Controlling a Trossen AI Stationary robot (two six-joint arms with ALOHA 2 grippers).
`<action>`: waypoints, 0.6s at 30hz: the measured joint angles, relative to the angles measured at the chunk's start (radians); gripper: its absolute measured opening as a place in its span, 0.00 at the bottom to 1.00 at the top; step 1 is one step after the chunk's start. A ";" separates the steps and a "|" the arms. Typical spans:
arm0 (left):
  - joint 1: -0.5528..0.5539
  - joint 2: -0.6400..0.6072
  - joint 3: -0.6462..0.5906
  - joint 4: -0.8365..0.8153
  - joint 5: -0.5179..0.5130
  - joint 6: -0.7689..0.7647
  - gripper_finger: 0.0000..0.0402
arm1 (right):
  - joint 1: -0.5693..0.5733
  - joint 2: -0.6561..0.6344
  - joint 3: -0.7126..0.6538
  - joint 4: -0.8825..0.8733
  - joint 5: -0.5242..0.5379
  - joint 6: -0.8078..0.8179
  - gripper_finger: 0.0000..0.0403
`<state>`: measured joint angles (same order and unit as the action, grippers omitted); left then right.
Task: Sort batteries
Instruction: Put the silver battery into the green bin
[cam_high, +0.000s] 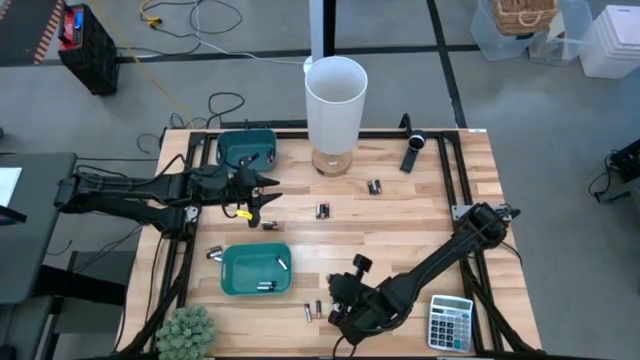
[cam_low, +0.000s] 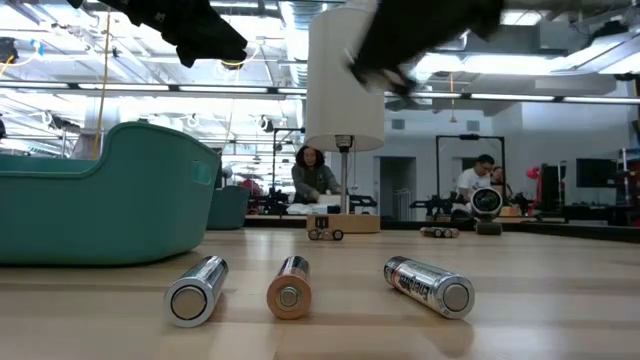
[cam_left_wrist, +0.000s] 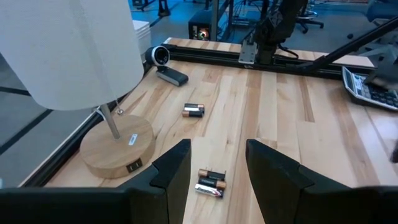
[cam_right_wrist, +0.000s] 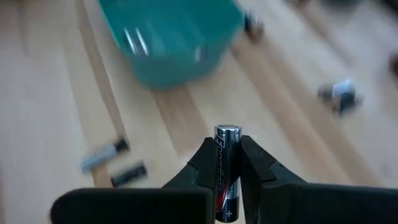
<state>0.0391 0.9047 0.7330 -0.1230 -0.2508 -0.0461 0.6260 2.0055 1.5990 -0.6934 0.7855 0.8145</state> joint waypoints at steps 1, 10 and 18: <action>0.000 0.000 0.000 0.000 0.000 0.000 0.37 | -0.003 -0.009 0.000 0.034 0.011 -0.047 0.11; -0.002 -0.006 0.000 0.015 0.000 0.012 0.37 | -0.061 -0.007 0.000 0.510 -0.114 -0.497 0.11; -0.077 -0.094 0.000 0.005 -0.001 0.027 0.37 | -0.174 -0.006 -0.081 0.849 -0.319 -0.680 0.11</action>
<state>-0.0375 0.8111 0.7330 -0.1178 -0.2516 -0.0193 0.4520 1.9999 1.5182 0.1556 0.4669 0.1346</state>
